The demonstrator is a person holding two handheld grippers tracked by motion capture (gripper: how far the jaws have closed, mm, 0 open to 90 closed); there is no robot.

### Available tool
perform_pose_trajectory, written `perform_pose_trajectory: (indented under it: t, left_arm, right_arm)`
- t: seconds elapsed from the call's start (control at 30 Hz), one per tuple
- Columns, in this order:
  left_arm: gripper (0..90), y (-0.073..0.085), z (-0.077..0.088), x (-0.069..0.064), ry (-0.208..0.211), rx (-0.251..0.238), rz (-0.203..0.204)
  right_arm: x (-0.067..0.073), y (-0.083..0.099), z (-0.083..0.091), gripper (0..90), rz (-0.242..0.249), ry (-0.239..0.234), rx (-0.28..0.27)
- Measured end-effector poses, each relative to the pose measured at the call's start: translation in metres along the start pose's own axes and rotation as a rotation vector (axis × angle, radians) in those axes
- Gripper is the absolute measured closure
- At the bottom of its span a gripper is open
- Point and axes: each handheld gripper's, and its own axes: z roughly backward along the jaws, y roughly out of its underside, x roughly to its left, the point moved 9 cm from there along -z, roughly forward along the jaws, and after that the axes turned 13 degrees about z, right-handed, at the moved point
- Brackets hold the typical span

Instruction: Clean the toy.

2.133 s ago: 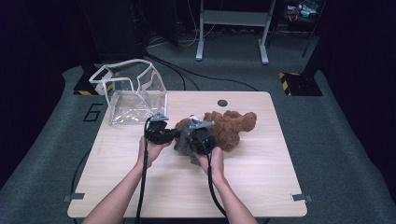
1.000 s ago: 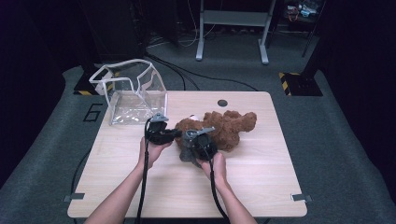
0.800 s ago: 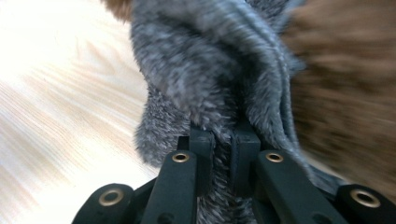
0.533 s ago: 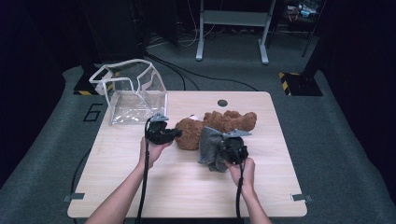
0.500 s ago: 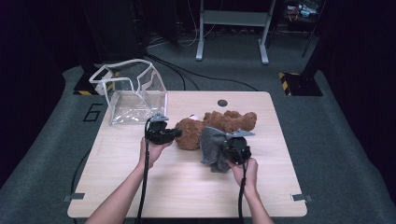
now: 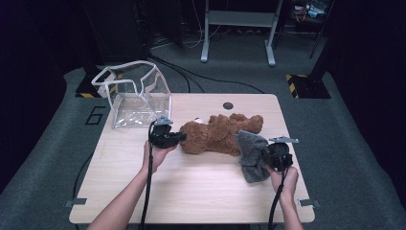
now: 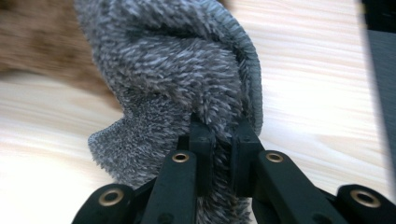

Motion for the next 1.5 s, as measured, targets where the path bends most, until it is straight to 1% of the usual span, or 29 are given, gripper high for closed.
perform_pose_trajectory:
  t: [0.1,0.13,0.23,0.3,0.37,0.47,0.5,0.57,0.6,0.63,0.67,0.8,0.83,0.87,0.97,1.0,1.03,1.07,1.1,1.13,1.17,1.2,1.23,1.27,1.37,1.4,1.43,1.47,1.5]
  left_arm:
    - [81.7,0.0,0.0,0.0,0.0,0.002,-0.003]
    - [81.7,0.0,0.001,0.0,-0.001,0.003,-0.006]
    - [81.4,0.0,0.0,0.0,-0.003,0.003,-0.008]
    - [81.4,0.0,0.0,0.0,-0.003,0.003,-0.009]
    - [81.3,0.0,0.0,0.0,-0.003,0.0,-0.009]
    - [81.1,0.0,0.001,0.0,-0.005,-0.001,-0.01]
    - [81.1,0.0,0.0,0.0,-0.005,-0.001,-0.01]
    - [81.0,0.0,0.001,0.0,-0.006,0.002,-0.012]
    - [80.9,0.0,0.001,0.0,-0.004,-0.001,-0.011]
    - [80.9,0.0,0.001,0.0,-0.004,0.0,-0.012]
    - [80.9,0.0,0.001,0.0,-0.003,0.001,-0.012]
    - [80.8,0.0,0.001,0.0,-0.004,0.002,-0.014]
    - [80.7,-0.001,0.001,0.0,-0.005,0.002,-0.012]
    - [80.7,-0.001,0.001,0.0,-0.005,0.002,-0.012]
    - [80.6,-0.001,0.001,0.0,-0.005,0.002,-0.012]
    - [80.5,-0.001,0.001,0.0,-0.004,0.004,-0.012]
    - [80.4,-0.001,0.001,0.0,-0.004,0.004,-0.012]
    - [80.2,-0.001,0.0,0.0,-0.005,0.002,-0.012]
    - [80.0,-0.001,0.0,0.0,-0.005,0.003,-0.014]
    - [79.7,-0.001,0.0,0.0,-0.006,0.001,-0.014]
    - [79.0,-0.001,0.001,0.0,-0.005,0.002,-0.014]
    - [78.6,-0.002,0.001,0.0,-0.005,0.003,-0.015]
    - [78.1,-0.002,0.001,0.0,-0.007,0.003,-0.013]
    - [77.0,-0.002,0.001,0.0,-0.007,0.003,-0.013]
    - [74.7,-0.001,0.001,-0.001,-0.01,0.012,-0.019]
    - [73.5,-0.001,0.001,-0.001,-0.014,0.014,-0.021]
    - [72.6,-0.002,0.0,-0.002,-0.012,0.007,-0.02]
    - [71.6,-0.002,0.0,-0.002,-0.014,0.01,-0.024]
    - [69.8,-0.003,0.0,-0.002,-0.013,0.011,-0.025]
  right_arm:
    - [-0.018,0.01,-0.001,82.3,-0.018,0.045,0.04]
    - [-0.023,0.013,-0.001,82.3,-0.037,0.058,0.057]
    - [-0.038,0.023,-0.002,82.1,-0.052,0.097,0.103]
    - [-0.045,0.028,-0.003,81.9,-0.071,0.115,0.125]
    - [-0.049,0.032,-0.006,81.5,-0.061,0.128,0.155]
    - [-0.052,0.034,-0.013,77.4,-0.067,0.134,0.178]
    - [-0.052,0.034,-0.015,74.7,-0.059,0.133,0.184]
    - [-0.051,0.031,-0.018,64.9,-0.067,0.128,0.19]
    - [-0.05,0.03,-0.018,63.0,-0.067,0.12,0.186]
    - [-0.049,0.029,-0.018,62.4,-0.081,0.116,0.184]
    - [-0.049,0.027,-0.018,61.7,-0.068,0.111,0.179]
    - [-0.047,0.026,-0.019,59.7,-0.071,0.105,0.191]
    - [-0.048,0.027,-0.02,60.1,-0.07,0.113,0.196]
    - [-0.05,0.03,-0.021,60.1,-0.078,0.125,0.215]
    - [-0.055,0.039,-0.027,57.8,-0.104,0.128,0.276]
    - [-0.057,0.042,-0.028,55.8,-0.103,0.127,0.287]
    - [-0.058,0.043,-0.028,52.1,-0.113,0.125,0.285]
    - [-0.061,0.043,-0.027,48.9,-0.118,0.134,0.283]
    - [-0.062,0.042,-0.026,45.3,-0.126,0.131,0.271]
    - [-0.06,0.039,-0.024,42.1,-0.142,0.112,0.243]
    - [-0.058,0.033,-0.021,38.7,-0.138,0.09,0.201]
    - [-0.056,0.029,-0.019,35.7,-0.132,0.083,0.182]
    - [-0.053,0.024,-0.016,29.5,-0.114,0.068,0.155]
    - [-0.049,0.019,-0.014,25.7,-0.106,0.05,0.135]
    - [-0.04,0.003,-0.006,19.4,-0.08,0.012,0.077]
    - [-0.036,-0.004,-0.003,18.0,-0.077,-0.009,0.049]
    - [-0.034,-0.008,-0.002,17.2,-0.07,-0.021,0.029]
    - [-0.031,-0.013,0.0,16.2,-0.073,-0.034,0.021]
    - [-0.028,-0.017,0.0,15.7,-0.059,-0.051,0.01]
